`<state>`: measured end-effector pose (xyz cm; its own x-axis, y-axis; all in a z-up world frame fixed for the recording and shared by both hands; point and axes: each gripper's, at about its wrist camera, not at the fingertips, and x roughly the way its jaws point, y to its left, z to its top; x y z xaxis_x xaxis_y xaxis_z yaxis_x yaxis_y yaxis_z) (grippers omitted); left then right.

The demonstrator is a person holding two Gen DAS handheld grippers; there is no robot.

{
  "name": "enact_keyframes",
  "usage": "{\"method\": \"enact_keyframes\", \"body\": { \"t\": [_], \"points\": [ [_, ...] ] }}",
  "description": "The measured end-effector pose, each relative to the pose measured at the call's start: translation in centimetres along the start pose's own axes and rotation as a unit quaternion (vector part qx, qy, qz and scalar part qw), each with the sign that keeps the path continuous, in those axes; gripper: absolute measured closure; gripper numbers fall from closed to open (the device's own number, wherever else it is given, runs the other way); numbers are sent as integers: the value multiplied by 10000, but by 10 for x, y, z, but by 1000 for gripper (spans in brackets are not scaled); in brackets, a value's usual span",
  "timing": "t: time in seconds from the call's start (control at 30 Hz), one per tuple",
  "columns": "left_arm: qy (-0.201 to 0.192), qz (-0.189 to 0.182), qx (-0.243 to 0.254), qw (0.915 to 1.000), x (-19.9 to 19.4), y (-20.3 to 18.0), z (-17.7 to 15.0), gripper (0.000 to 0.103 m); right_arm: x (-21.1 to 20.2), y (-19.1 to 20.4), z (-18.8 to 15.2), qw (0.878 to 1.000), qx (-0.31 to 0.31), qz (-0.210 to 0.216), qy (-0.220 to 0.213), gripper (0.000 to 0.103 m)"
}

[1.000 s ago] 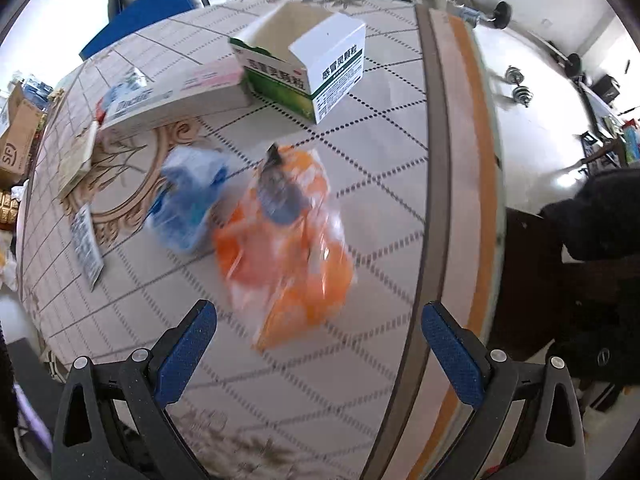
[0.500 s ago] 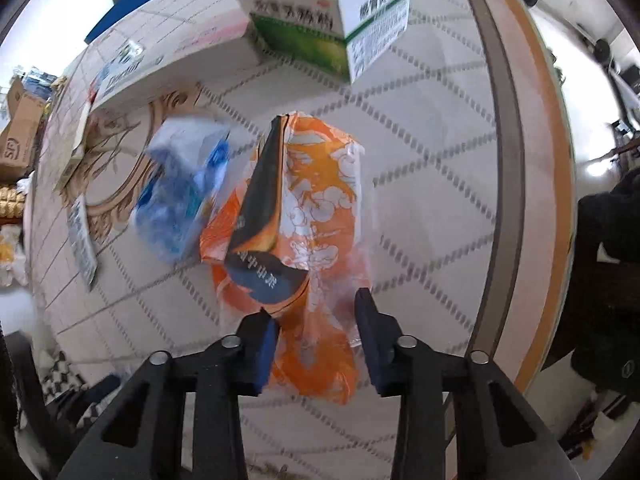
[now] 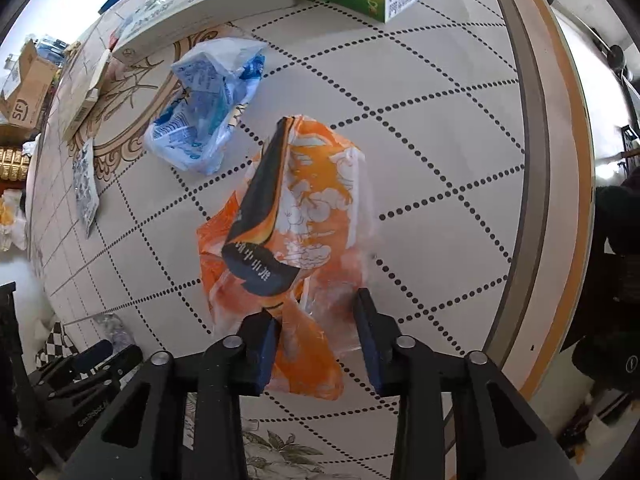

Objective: Collect trash
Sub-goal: 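Grasp a clear blister pack with the left tool while the right tool grasps the orange bag, then carry both items over the bin and open both tools to drop them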

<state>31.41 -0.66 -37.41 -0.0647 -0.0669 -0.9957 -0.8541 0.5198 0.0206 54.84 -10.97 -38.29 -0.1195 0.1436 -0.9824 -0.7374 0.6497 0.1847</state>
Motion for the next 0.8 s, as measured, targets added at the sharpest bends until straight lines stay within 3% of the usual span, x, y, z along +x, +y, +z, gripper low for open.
{"method": "enact_keyframes", "body": {
  "t": [0.1, 0.47, 0.63, 0.8],
  "points": [
    [-95, -46, -11, 9999, -11, -10, -4, 55, -8, -6, -3, 9998, 7, 174, -15, 78],
    [-926, -319, -76, 9952, -81, 10, -32, 55, -37, 12, -35, 9959, 66, 883, -196, 79],
    [-1290, -504, -147, 9902, -107, 20, -51, 55, -51, 42, -66, 9952, -93, 924, -310, 79],
    [-1572, -701, -16, 9851, -119, 65, -88, 55, -65, 71, -125, 9948, -127, 918, -418, 79]
  ]
}}
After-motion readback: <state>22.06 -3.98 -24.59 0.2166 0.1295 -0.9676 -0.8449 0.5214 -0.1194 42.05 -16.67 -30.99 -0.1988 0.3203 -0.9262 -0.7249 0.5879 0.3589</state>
